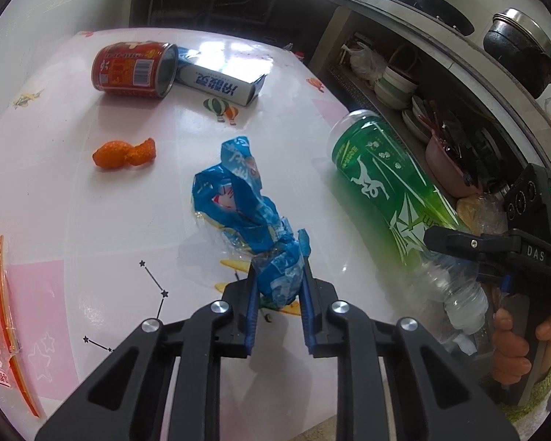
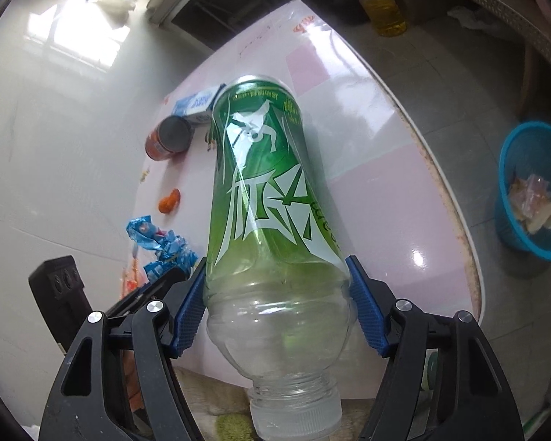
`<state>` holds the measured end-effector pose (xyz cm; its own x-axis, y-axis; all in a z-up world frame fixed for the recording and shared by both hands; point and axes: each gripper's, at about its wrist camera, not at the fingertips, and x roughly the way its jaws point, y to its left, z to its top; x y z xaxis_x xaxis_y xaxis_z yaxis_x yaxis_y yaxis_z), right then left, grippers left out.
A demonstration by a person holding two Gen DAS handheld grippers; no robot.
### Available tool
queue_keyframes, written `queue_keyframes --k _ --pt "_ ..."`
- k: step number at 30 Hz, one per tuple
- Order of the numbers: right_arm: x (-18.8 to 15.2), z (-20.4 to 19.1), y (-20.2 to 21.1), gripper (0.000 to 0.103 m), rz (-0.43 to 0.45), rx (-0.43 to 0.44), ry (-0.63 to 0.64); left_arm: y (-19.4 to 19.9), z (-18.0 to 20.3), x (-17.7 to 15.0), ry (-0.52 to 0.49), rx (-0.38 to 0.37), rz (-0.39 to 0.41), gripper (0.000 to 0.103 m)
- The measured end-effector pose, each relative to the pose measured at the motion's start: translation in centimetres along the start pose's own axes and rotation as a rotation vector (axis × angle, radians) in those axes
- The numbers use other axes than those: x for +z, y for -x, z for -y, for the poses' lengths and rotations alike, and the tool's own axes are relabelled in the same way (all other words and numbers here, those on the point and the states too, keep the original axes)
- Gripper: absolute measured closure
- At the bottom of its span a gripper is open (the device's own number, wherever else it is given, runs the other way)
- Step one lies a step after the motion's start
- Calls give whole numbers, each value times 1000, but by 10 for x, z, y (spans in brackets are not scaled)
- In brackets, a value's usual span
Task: Collect trash
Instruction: 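Lift the blue wrapper with the left tool while the right tool carries the bottle toward the wastebasket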
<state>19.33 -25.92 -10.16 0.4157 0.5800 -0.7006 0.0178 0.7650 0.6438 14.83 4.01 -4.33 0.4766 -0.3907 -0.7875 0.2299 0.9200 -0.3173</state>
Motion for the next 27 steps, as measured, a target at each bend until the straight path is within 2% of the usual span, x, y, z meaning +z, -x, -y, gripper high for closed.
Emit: queue_keyframes --k 5,12,17,20,25,27 --pt "3 15 30 36 76 61 -40 7 25 9 -53 -34 15 85" --pt "-4 61 75 36 176 127 -150 -1 86 24 -164 -113 3 85" --pt "-21 84 86 36 176 131 -192 -18 126 26 -250 -146 -34 85" --pt "-27 82 79 36 145 116 -187 -26 137 23 -277 -145 -50 85" --pt "-27 70 64 35 79 -31 -100 -33 136 21 -267 -122 -74 85" --pt "-26 65 62 35 62 -57 -56 -34 134 23 -262 -113 -77 85"
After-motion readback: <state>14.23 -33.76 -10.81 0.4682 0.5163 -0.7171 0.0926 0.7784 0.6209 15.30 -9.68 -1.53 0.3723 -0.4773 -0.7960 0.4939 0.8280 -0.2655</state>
